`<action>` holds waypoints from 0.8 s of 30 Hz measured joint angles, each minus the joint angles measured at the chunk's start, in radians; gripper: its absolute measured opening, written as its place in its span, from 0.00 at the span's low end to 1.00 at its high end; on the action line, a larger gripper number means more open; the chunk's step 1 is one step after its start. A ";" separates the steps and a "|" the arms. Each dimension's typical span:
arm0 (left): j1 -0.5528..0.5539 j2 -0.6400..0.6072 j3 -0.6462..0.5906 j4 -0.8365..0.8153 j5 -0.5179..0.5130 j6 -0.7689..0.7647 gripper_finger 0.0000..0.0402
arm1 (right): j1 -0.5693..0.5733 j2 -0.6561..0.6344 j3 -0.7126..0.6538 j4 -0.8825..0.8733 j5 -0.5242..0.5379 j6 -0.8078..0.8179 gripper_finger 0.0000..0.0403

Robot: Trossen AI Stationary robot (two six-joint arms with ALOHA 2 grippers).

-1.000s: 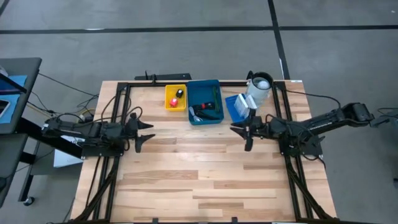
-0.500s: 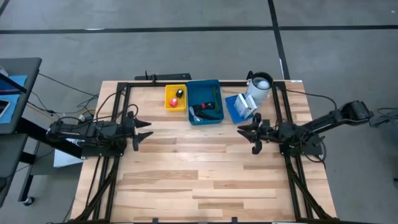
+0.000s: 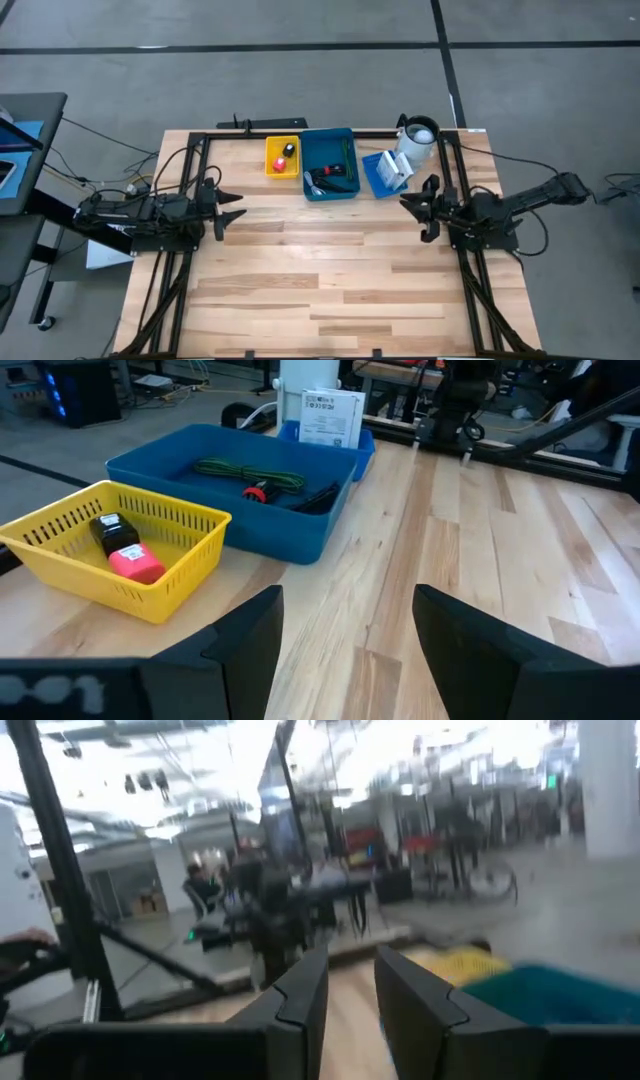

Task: Pick and place items into bin
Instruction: Return to Home Position

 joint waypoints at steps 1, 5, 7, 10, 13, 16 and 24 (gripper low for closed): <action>0.000 0.000 0.000 0.000 0.000 0.001 0.53 | -0.001 -0.053 0.000 -0.087 0.000 0.027 0.20; 0.000 0.000 0.000 0.000 0.000 0.008 0.53 | 0.001 -0.219 0.000 -0.386 -0.001 0.143 0.20; 0.000 0.000 0.000 0.000 0.000 0.004 0.53 | 0.005 -0.264 0.000 -0.492 -0.014 0.167 0.20; 0.000 0.000 0.000 -0.001 0.000 0.001 0.53 | 0.022 -0.268 0.000 -0.526 -0.063 0.125 0.20; 0.000 0.000 0.000 -0.001 0.000 0.011 0.53 | 0.045 -0.237 0.000 -0.535 -0.079 0.065 0.20; 0.000 0.000 0.000 -0.001 0.000 0.009 0.53 | 0.064 -0.186 0.000 -0.534 -0.079 0.053 0.20; 0.000 0.000 -0.033 0.130 0.002 0.031 0.53 | 0.074 -0.086 -0.001 -0.534 -0.080 0.171 0.20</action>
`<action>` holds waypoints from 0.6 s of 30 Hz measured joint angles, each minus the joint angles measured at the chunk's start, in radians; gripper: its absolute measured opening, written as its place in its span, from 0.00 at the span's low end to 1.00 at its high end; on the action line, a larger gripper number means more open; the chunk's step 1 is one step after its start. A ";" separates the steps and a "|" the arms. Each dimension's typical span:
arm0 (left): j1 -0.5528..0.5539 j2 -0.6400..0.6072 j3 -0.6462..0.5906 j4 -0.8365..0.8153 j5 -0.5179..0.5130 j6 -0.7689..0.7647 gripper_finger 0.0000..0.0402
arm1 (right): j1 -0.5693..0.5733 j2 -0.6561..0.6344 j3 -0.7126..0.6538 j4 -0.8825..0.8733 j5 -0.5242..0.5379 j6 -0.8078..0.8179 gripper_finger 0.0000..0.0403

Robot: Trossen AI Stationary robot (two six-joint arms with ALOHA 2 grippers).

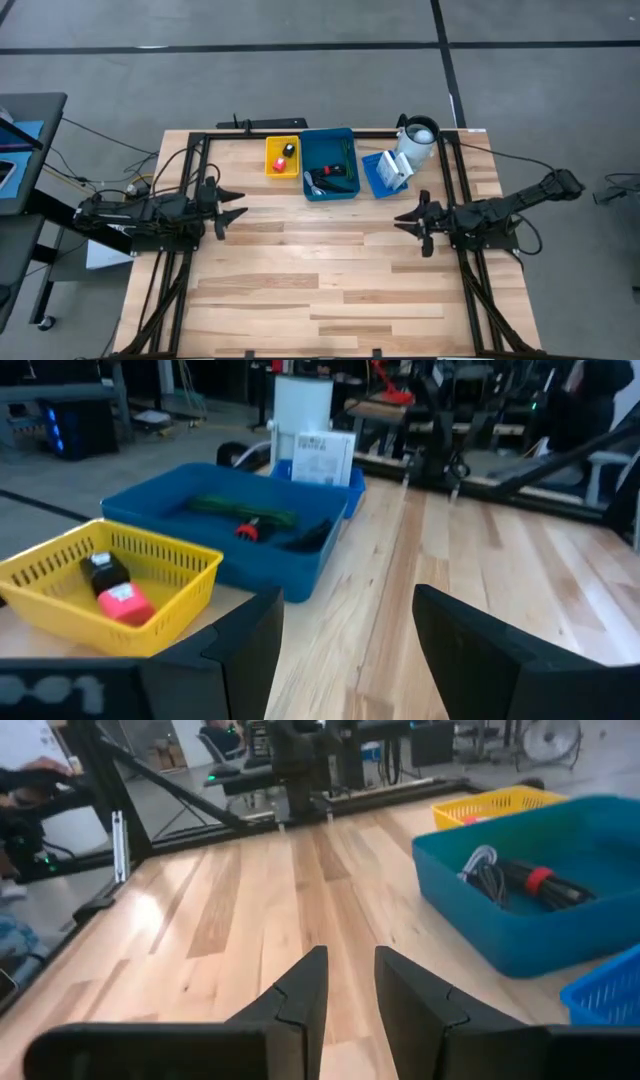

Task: Pick and place items into bin
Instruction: Return to Home Position

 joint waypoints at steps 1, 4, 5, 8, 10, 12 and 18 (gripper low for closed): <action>0.000 0.000 -0.003 0.015 0.000 0.000 0.53 | -0.001 0.007 0.000 0.001 0.000 0.019 0.20; 0.000 0.000 -0.014 0.072 -0.001 0.000 0.53 | -0.001 0.018 0.000 0.000 0.000 0.027 0.20; 0.000 0.000 -0.021 0.100 -0.001 0.000 0.53 | -0.001 0.018 0.000 0.001 0.000 0.027 0.20; 0.000 0.000 -0.046 0.199 -0.001 0.000 0.53 | -0.001 0.017 0.000 0.001 0.000 0.023 0.20; 0.000 0.000 -0.074 0.291 -0.001 0.000 0.53 | -0.001 0.017 0.000 0.001 0.000 0.022 0.20; 0.003 0.000 -0.086 0.328 -0.001 -0.001 0.53 | -0.001 0.017 0.000 0.001 0.000 0.022 0.20; 0.081 0.000 -0.086 0.327 0.002 -0.001 0.53 | -0.001 0.017 0.000 0.001 0.000 0.022 0.20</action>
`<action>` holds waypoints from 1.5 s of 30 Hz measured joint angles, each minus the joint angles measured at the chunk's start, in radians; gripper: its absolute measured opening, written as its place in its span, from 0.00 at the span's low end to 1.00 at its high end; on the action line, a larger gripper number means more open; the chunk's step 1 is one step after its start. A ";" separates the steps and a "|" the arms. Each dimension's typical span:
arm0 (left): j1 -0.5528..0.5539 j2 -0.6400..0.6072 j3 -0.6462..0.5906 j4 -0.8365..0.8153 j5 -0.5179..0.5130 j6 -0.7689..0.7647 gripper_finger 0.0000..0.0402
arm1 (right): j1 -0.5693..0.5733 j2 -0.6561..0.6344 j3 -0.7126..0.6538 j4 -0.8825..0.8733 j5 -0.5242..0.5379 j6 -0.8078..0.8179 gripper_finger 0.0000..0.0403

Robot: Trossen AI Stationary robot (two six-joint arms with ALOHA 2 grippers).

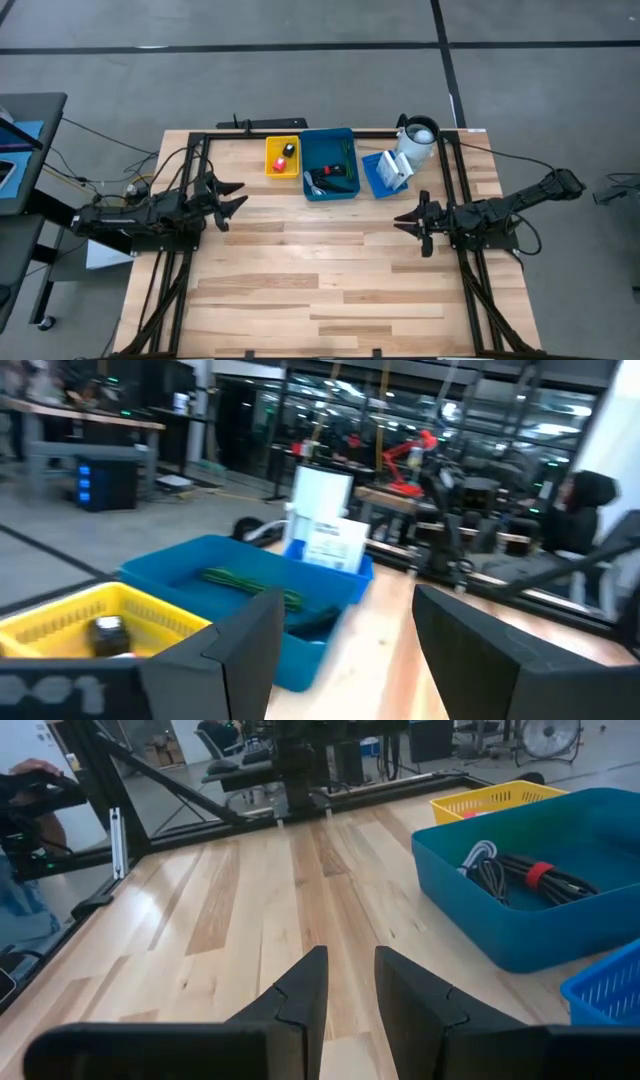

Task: Pick and place items into bin
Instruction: Return to Home Position

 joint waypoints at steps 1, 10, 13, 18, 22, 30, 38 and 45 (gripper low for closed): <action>0.016 0.000 0.000 0.000 -0.001 0.000 0.53 | 0.000 0.000 0.000 0.000 0.000 0.000 0.20; 0.108 0.001 0.000 0.001 -0.005 0.000 0.53 | 0.000 0.000 0.000 0.000 0.000 -0.001 0.20; 0.108 0.002 -0.001 0.001 -0.006 0.000 0.53 | 0.000 0.000 0.000 0.000 0.000 -0.001 0.20; 0.108 0.004 -0.001 0.001 -0.006 0.000 0.53 | 0.000 0.000 0.000 0.000 0.000 -0.001 0.20; 0.108 0.004 -0.001 0.001 -0.006 0.000 0.53 | 0.000 0.000 0.000 0.000 0.000 -0.001 0.20; 0.108 0.004 -0.002 0.002 -0.006 0.000 0.53 | 0.000 0.000 0.000 0.000 0.000 -0.001 0.20; 0.108 0.004 -0.002 0.002 -0.006 0.000 0.53 | 0.000 0.000 0.000 0.000 0.000 -0.001 0.20; 0.108 0.004 -0.002 0.002 -0.006 0.000 0.53 | 0.000 0.000 0.000 0.000 0.000 -0.001 0.20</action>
